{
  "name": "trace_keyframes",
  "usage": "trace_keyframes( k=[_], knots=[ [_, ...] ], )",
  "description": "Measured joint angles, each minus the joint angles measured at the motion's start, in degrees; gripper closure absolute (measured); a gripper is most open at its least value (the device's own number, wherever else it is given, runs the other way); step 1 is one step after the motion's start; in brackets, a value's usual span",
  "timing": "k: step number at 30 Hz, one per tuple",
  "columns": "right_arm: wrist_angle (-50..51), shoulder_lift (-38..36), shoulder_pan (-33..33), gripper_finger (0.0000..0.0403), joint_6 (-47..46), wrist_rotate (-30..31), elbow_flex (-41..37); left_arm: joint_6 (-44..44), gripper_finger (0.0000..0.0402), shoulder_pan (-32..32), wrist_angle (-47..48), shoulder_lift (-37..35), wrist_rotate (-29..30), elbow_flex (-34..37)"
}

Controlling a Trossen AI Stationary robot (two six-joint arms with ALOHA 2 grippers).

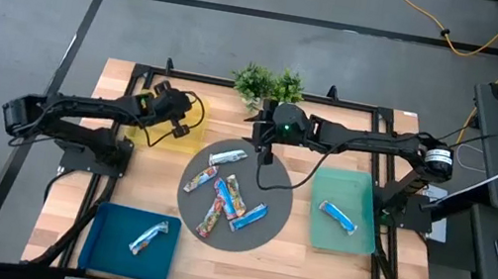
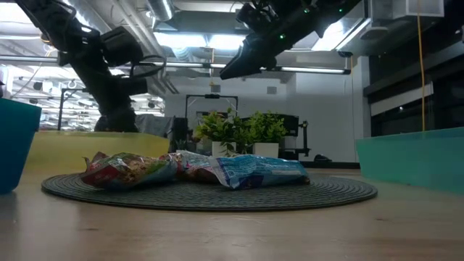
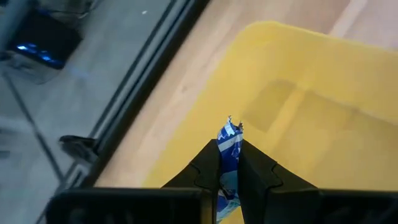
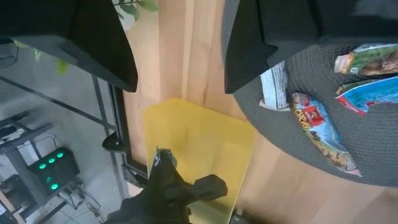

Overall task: Pick and place Granola Bars by type
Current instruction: Put the blue granola bar into the yellow bin

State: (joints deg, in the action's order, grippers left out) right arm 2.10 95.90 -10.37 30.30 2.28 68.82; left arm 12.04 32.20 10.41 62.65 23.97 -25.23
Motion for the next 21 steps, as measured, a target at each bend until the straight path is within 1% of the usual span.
trace_keyframes(
  k=[2, 7, 11, 14, 16, 20, 21],
  knots=[
    [-0.21, 0.0, 0.0, 0.016, 0.0, 0.0, 0.0, 0.69, 0.0368, 0.36, 0.02, 0.0, -1.11, 0.0],
    [-0.21, 0.02, 0.01, 0.016, 0.0, 0.0, 0.0, 1.39, 0.0348, 0.94, -0.63, 0.0, -0.6, 0.0],
    [-0.17, 0.02, 0.0, 0.016, -0.01, 0.0, 0.0, 2.89, 0.0328, 1.06, -3.21, 0.0, 3.74, 0.0],
    [-0.14, 0.02, 0.0, 0.016, 0.0, 0.0, 0.0, 3.26, 0.0308, 1.06, -4.18, 0.0, 4.75, 0.0],
    [0.06, 0.02, 0.0, 0.016, -0.01, 0.0, 0.0, 2.67, 0.0292, 0.97, -4.31, 0.0, 3.78, 0.0],
    [0.29, 0.02, 0.0, 0.016, 0.33, 0.02, 0.0, -1.34, 0.0259, 0.16, -4.28, 0.0, -1.96, 0.01],
    [0.29, 0.02, 0.0, 0.016, 0.52, 0.02, 0.0, -1.97, 0.0252, -0.34, -4.46, 0.0, -2.61, 0.11]
  ],
)
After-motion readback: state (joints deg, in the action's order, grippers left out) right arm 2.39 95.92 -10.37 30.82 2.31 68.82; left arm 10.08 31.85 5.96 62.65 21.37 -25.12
